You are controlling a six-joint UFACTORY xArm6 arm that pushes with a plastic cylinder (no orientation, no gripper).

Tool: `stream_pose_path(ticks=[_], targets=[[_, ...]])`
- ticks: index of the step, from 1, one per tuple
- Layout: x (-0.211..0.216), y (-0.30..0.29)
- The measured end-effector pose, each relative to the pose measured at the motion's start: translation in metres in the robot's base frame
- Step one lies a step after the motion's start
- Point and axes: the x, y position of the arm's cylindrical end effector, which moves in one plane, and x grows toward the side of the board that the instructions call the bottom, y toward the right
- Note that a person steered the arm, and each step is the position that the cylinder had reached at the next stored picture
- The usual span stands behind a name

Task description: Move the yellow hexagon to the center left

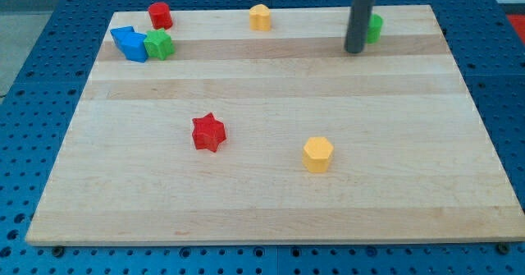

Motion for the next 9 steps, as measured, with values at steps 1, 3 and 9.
stream_pose_path(ticks=[1, 3, 9], targets=[[-0.017, 0.022], [-0.022, 0.024], [0.06, -0.073]])
